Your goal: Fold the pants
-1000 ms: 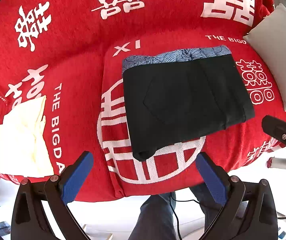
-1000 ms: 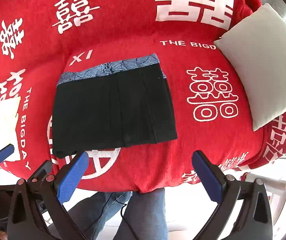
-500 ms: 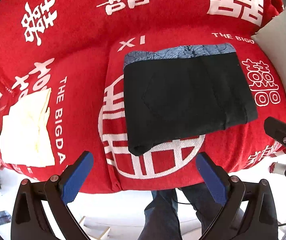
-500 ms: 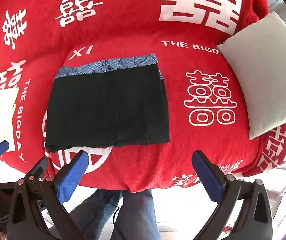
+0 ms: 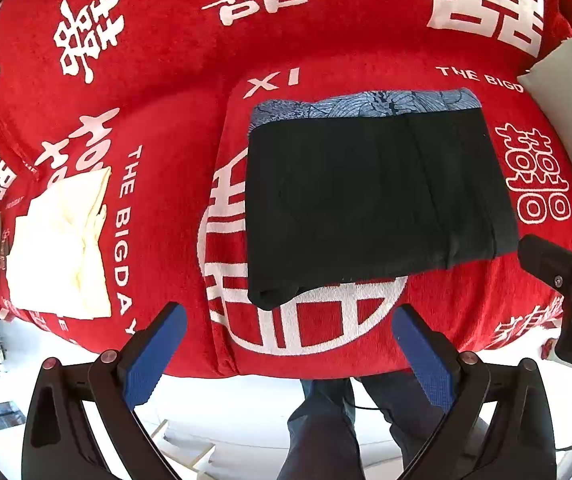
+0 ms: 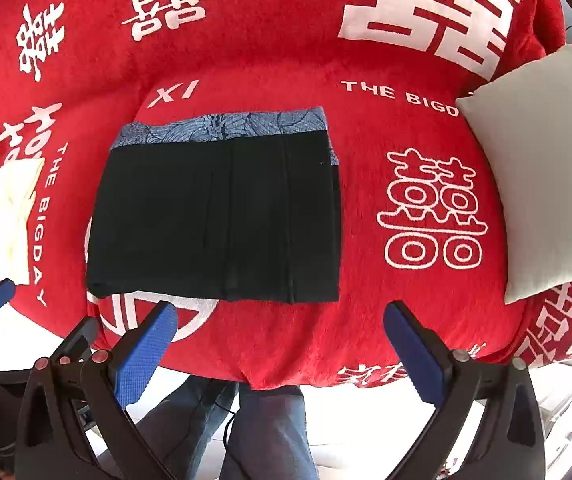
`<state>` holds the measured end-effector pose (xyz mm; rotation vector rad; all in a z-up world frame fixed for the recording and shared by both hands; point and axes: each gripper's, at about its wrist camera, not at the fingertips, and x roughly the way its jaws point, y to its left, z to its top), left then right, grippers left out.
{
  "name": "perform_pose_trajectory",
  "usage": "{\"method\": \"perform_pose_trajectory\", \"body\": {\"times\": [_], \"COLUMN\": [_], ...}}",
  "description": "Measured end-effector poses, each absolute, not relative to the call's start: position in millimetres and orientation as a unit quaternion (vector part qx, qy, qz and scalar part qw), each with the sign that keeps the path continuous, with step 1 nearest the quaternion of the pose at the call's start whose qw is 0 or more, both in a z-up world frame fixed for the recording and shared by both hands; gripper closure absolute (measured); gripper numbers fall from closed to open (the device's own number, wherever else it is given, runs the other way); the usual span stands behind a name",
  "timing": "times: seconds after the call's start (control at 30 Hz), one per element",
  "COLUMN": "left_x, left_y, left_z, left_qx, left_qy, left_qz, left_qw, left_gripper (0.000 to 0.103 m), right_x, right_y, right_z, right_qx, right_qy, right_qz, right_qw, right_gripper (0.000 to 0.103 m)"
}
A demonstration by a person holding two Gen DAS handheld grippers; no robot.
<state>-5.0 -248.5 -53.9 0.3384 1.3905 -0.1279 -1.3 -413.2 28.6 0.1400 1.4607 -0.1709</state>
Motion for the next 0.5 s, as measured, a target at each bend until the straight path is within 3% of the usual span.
{"method": "perform_pose_trajectory", "body": {"times": [0.5], "left_x": [-4.6], "left_y": [-257.1], "left_z": [-54.7], "left_qx": [0.158], "left_qy": [0.639], "left_qz": [-0.048], "left_qw": [0.752], "left_gripper": [0.0], "right_x": [4.9], "right_y": [-419.0], "right_z": [25.6], "right_qx": [0.054], "right_qy": [0.672], "right_qz": [-0.059], "right_qw": [0.737], "right_gripper": [0.0]}}
